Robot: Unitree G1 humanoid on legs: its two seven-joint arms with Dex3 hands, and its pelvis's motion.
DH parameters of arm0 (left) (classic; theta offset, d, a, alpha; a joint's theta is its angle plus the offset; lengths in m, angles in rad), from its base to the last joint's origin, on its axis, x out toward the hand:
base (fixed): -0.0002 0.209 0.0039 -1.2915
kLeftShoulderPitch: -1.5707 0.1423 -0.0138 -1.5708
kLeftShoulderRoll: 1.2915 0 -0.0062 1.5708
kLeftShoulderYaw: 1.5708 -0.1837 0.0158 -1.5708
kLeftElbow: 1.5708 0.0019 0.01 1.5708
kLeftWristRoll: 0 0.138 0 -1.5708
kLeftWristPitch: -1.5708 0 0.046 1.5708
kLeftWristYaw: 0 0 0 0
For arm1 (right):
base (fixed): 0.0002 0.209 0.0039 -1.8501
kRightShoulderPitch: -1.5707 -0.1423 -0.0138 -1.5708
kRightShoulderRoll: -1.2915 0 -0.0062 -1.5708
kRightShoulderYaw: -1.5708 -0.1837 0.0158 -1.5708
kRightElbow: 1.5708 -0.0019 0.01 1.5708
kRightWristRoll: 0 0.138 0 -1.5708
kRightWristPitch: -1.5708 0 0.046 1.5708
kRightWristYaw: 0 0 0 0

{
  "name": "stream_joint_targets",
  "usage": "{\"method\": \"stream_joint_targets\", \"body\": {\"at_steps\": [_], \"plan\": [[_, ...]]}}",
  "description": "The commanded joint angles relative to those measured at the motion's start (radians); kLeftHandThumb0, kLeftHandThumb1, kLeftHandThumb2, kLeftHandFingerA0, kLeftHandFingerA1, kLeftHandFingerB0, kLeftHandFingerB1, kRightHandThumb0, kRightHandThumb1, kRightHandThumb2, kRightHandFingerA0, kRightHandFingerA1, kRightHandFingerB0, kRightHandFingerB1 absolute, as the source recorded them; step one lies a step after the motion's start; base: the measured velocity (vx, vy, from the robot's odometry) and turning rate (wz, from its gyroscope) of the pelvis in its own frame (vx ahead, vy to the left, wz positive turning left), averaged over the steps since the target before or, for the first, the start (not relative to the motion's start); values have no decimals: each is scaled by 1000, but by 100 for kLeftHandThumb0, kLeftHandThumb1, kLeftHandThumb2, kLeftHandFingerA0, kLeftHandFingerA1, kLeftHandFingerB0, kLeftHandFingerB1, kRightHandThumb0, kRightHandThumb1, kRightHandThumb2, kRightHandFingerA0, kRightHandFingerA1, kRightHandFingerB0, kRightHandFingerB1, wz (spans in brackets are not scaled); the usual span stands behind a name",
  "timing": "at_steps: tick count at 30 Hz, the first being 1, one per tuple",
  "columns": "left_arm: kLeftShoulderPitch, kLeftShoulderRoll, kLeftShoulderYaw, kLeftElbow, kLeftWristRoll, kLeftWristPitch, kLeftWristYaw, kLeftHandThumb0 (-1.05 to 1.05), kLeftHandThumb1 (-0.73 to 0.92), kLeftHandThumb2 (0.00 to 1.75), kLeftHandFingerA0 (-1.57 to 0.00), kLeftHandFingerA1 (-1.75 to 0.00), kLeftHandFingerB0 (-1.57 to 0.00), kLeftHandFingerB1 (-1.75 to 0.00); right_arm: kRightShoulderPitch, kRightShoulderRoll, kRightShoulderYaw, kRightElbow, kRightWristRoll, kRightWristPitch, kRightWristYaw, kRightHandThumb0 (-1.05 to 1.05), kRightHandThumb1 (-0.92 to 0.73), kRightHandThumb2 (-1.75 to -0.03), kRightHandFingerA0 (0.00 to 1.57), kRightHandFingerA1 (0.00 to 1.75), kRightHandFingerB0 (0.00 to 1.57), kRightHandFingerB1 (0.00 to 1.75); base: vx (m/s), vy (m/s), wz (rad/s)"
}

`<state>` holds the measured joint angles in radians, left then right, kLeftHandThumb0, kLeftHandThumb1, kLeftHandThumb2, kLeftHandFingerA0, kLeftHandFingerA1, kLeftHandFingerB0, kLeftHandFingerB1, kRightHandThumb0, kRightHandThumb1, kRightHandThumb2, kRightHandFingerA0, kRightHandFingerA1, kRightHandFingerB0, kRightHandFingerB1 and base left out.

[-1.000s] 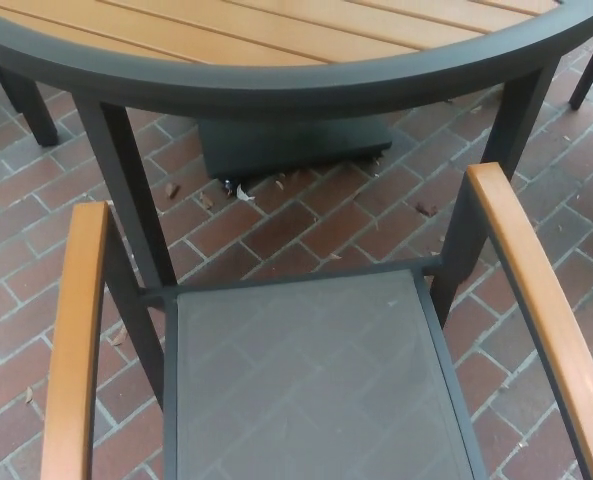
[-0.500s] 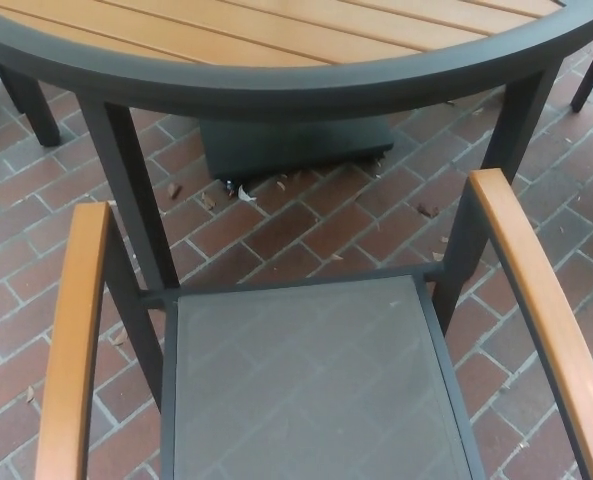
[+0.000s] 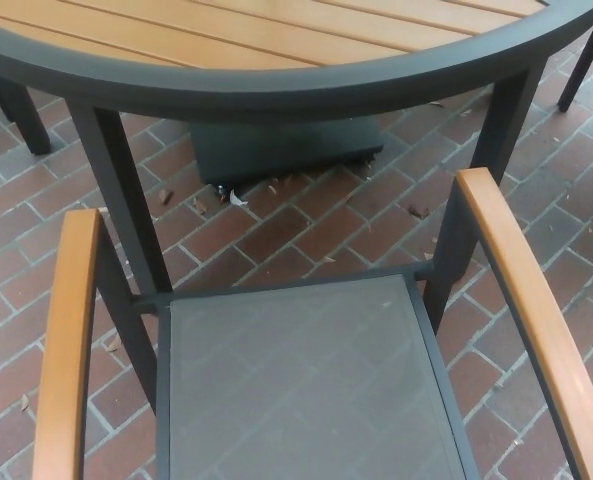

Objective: A chair is kept outside and the robot walks towards it to grab it and pull it out towards itself

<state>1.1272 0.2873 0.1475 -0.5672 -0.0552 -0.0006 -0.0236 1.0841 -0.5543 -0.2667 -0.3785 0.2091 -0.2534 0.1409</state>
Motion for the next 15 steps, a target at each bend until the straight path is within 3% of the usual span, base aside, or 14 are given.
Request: {"method": "stream_joint_targets", "body": {"at_steps": [1,2,3,5,6,8,10,11,12,13,14,15], "plan": [[195,193,217,-165,139,-334,-233,-100,48,75,0,0,0,0,120,-31,-213,-110,-386,-554,102,-105,-60,-93,0,28,0,10,0,0,0],[195,194,217,-165,138,-334,-233,-100,48,75,0,0,0,0,120,-31,-213,-110,-386,-555,102,-105,-60,-93,0,28,0,10,0,0,0],[163,283,349,-144,-29,-267,-364,-99,45,72,0,0,0,0,141,-98,-321,-184,-280,-426,198,-96,-60,-86,0,27,0,1,0,0,0],[149,321,407,-135,-102,-239,-422,-99,45,72,0,0,0,0,150,-125,-368,-216,-235,-372,240,-96,-60,-86,0,27,0,1,-86,-15,1],[71,358,450,-27,-273,-163,-523,-102,38,68,0,0,0,0,121,-160,-380,-182,-164,-335,270,-100,-64,-100,0,21,0,1,-82,-17,-1],[-48,412,514,136,-528,-48,-678,-102,38,68,0,0,0,0,78,-213,-396,-132,-55,-277,314,-100,-64,-100,0,21,0,1,0,0,0],[-50,413,518,138,-531,-45,-686,-102,38,68,0,0,0,0,78,-213,-398,-133,-54,-277,317,-100,-64,-100,0,21,0,1,0,0,0],[-120,434,566,243,-641,43,-768,-103,48,56,0,0,0,0,40,-234,-416,-86,21,-241,337,-102,-61,-103,0,24,0,0,0,0,0],[-141,441,581,274,-673,68,-793,-103,48,56,0,0,0,0,29,-241,-422,-73,42,-230,344,-102,-61,-103,0,24,0,0,7,-12,7],[-166,450,606,336,-697,78,-837,-105,39,76,0,0,0,0,9,-257,-430,-42,82,-216,364,-105,-62,-104,0,23,0,0,6,-8,8],[-172,452,612,351,-700,78,-848,-105,39,76,0,0,0,0,4,-261,-432,-34,91,-214,370,-105,-62,-104,0,23,0,0,0,0,0],[-229,488,675,510,-794,223,-951,-92,33,69,0,0,0,0,-24,-307,-472,41,149,-160,422,-105,-61,-105,0,21,0,1,0,0,0]]}}
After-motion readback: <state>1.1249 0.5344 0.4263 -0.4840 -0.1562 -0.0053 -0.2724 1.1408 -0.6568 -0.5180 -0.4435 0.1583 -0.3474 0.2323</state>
